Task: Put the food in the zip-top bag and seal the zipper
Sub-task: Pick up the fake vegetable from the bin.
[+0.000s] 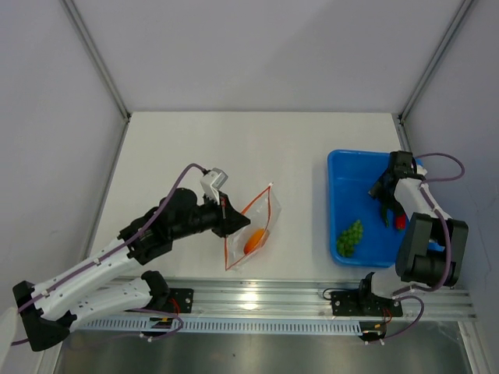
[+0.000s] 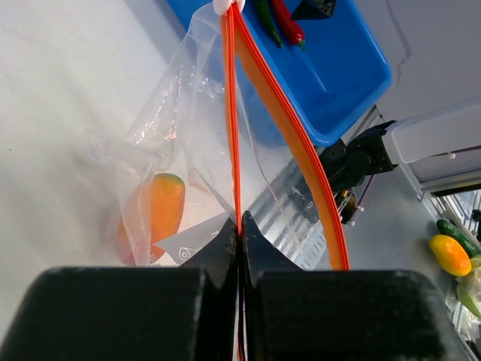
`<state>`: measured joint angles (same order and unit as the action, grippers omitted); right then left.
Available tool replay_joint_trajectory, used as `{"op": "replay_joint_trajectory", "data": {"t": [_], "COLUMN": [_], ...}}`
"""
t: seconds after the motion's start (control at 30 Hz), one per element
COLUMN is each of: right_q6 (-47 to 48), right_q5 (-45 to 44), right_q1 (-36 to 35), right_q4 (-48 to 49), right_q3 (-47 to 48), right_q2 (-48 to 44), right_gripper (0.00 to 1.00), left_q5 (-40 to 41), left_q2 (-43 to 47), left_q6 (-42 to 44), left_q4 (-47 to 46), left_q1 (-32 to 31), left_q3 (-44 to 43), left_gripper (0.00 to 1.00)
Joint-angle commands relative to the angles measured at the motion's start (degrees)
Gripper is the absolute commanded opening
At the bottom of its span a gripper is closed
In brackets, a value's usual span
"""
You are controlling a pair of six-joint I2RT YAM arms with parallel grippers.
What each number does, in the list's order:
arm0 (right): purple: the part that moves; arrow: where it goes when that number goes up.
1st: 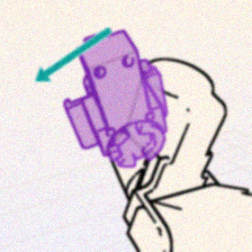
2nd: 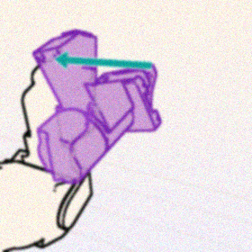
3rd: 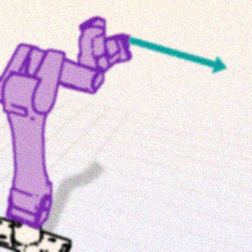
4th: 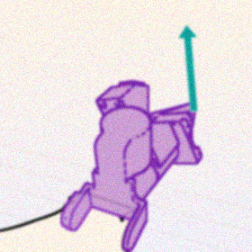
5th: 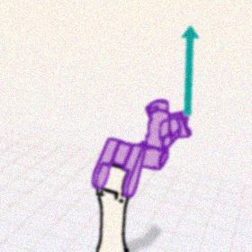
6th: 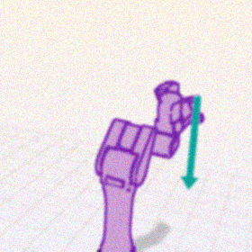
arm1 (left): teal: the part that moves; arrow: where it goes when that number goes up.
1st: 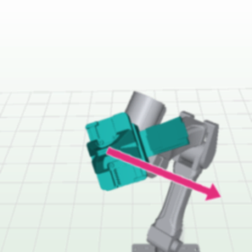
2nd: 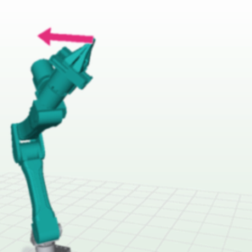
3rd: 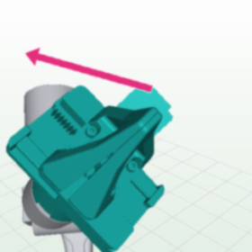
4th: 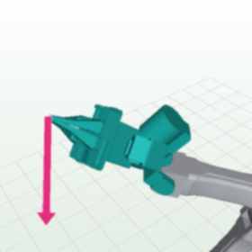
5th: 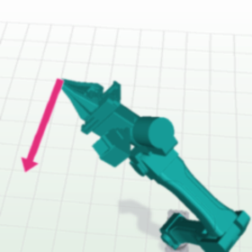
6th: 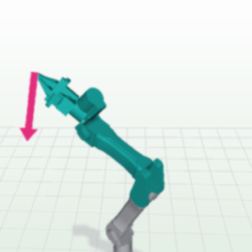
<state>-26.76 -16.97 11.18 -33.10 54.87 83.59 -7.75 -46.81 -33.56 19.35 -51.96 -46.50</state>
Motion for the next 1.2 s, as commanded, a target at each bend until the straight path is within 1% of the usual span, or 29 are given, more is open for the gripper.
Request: {"op": "replay_joint_trajectory", "data": {"t": [0.0, 0.03, 0.13, 0.27, 0.3, 0.33, 0.37, 0.43, 0.5, 0.53, 0.6, 0.63, 0.67, 0.8, 0.93, 1.0, 1.1, 1.13, 1.17], "right_q6": [3.03, 3.38, 4.52, 4.35, 4.26, 4.35, 4.35, 4.35, 4.35, 4.53, 4.70, 4.62, 4.70, 4.62, 4.53, 4.62, 4.44, 4.44, 4.44], "right_q5": [2.21, 1.95, 2.20, 2.73, 3.34, 3.70, 4.14, 5.10, 5.54, 5.81, 6.33, 7.03, 7.56, 8.71, 8.88, 11.60, 15.55, 17.39, 22.81], "right_q1": [0.33, 0.33, 0.33, 0.33, 0.33, 0.33, 0.33, 0.33, 0.33, 0.33, 0.33, 0.33, 0.33, 0.07, -0.90, -1.51, -3.70, -4.14, -4.32], "right_q4": [5.58, 5.85, 6.73, 8.05, 8.31, 8.49, 8.84, 9.80, 10.42, 10.69, 11.13, 11.65, 12.09, 13.50, 13.16, 11.93, 8.77, 8.32, 7.71], "right_q3": [2.25, 2.69, 3.31, 2.35, 1.91, 1.73, 1.56, 0.50, -0.55, -0.73, -1.52, -1.87, -2.22, -4.33, -6.71, -6.88, -7.50, -7.85, -7.94], "right_q2": [3.15, 5.24, 9.03, 11.58, 11.85, 12.29, 12.56, 12.30, 11.77, 11.60, 11.24, 10.98, 10.63, 7.91, -0.94, -4.30, -14.90, -16.95, -18.88], "right_gripper": [0.77, 0.75, 0.64, 0.62, 0.60, 0.56, 0.47, 0.43, 0.41, 0.31, 0.18, 0.05, 0.00, 0.00, 0.00, 0.00, 0.00, 0.00, 0.00], "left_q5": [-0.95, -1.04, -1.13, -1.30, -1.30, -1.30, -1.48, -1.57, -1.66, -1.57, -1.66, -1.66, -1.74, -1.83, -1.83, -1.74, -0.43, 0.36, 0.80], "left_q2": [1.45, 1.46, 1.46, 0.93, 0.84, 0.67, 0.66, 0.66, 0.66, 0.66, 0.66, 0.58, 0.49, -0.21, -1.79, -3.11, -4.69, -4.87, -5.13], "left_q6": [-0.80, -0.80, -0.98, -1.15, -1.16, -1.24, -1.59, -1.77, -2.03, -2.12, -2.47, -2.47, -2.56, -2.65, -2.91, -2.83, -2.04, -1.86, -1.68], "left_q4": [-2.13, -2.21, -2.22, -2.13, -2.04, -1.95, -2.04, -1.86, -1.34, -1.25, -0.72, -0.20, -0.19, 0.95, 1.21, 1.47, 2.88, 3.06, 3.23], "left_q1": [-0.07, 0.02, 0.02, 0.02, -0.07, 0.02, 0.02, 0.02, 0.02, 0.02, 0.02, 0.02, 0.02, 0.02, 0.02, 0.02, 0.02, 0.02, -0.07], "left_q3": [0.36, 0.45, 0.36, 0.18, 0.10, 0.18, 0.27, 0.27, 0.18, 0.27, -0.08, -0.08, -0.43, -1.57, -2.19, -2.36, -3.24, -3.59, -3.68], "left_gripper": [0.00, 0.01, 0.00, 0.00, 0.00, 0.00, 0.01, 0.01, 0.01, 0.01, 0.01, 0.00, 0.00, 0.00, 0.01, 0.01, 0.00, 0.00, 0.01]}}
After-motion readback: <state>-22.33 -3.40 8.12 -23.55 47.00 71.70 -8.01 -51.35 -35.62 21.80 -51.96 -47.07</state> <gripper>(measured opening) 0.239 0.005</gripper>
